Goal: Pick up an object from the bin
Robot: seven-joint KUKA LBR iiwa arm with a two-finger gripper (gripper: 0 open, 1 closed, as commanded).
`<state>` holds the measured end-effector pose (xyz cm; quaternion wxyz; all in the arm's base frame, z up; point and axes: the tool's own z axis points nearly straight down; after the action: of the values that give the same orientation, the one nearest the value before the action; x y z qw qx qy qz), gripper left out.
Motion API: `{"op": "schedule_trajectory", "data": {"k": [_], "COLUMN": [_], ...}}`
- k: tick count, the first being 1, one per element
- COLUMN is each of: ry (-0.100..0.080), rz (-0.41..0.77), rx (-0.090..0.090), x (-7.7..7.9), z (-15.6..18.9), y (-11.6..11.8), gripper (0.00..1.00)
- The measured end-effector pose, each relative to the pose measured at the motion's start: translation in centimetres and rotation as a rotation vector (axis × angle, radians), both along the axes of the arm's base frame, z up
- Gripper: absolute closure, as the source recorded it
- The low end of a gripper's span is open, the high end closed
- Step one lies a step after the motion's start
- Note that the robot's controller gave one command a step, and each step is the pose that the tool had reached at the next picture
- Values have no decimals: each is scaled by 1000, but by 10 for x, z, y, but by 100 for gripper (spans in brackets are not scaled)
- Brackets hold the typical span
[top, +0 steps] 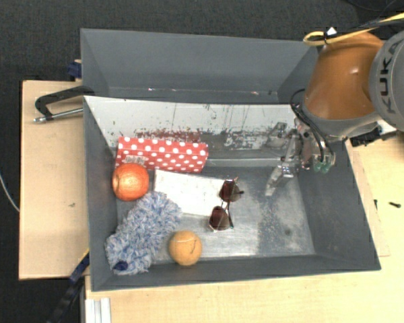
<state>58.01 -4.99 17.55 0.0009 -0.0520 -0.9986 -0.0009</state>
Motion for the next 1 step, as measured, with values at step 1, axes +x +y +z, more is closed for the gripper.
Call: {"op": "schedule_trajectory", "data": {"k": [1], "ry": [-4], "rz": [1], "rx": [-1], "x": [14], "z": [-79], "y": [46], "gripper": [100]}}
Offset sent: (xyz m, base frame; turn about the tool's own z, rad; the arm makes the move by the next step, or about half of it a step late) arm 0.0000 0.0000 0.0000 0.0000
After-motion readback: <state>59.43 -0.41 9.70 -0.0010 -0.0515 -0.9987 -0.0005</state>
